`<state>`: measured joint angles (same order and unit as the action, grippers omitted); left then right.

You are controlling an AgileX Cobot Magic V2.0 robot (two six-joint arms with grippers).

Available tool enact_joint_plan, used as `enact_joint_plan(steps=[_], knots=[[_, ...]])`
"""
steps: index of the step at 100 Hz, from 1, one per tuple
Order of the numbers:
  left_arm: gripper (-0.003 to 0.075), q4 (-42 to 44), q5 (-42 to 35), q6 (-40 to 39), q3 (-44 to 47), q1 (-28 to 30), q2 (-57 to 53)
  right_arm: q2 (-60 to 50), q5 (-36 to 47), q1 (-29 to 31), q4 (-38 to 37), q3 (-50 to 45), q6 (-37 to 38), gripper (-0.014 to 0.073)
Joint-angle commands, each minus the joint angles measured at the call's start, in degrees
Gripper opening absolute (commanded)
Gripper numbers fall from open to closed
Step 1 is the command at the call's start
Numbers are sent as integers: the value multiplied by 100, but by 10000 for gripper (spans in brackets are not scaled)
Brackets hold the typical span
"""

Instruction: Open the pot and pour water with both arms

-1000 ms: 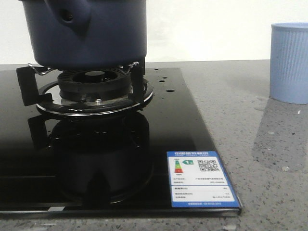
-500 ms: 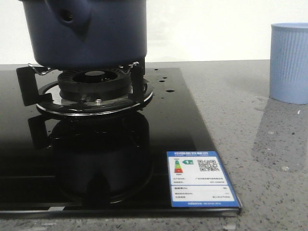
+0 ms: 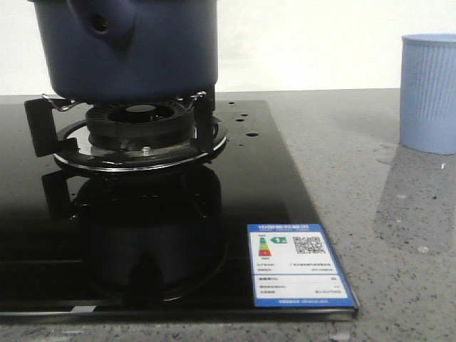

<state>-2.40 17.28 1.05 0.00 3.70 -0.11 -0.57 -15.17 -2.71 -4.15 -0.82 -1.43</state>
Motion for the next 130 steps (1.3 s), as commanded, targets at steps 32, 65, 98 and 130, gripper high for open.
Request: enact_joint_plan(steps=[32,65,98,130], knots=[[-20,-5528,-1503,-50,224,1,-159,-128,2160,-1,3592,-23,8,-66],[-20,-6371,-543,349,-214,1,-137,83,863,-1,3764,814,8,-66],[-18,-6633,2037,1752,-1692,1,1207,1994,-2600,-1,4413,2839,8,-66],[-17,-8156,4171,4871,-3238,-262,2619,2548,-2895,-1,6113,3905,-2793,-74]])
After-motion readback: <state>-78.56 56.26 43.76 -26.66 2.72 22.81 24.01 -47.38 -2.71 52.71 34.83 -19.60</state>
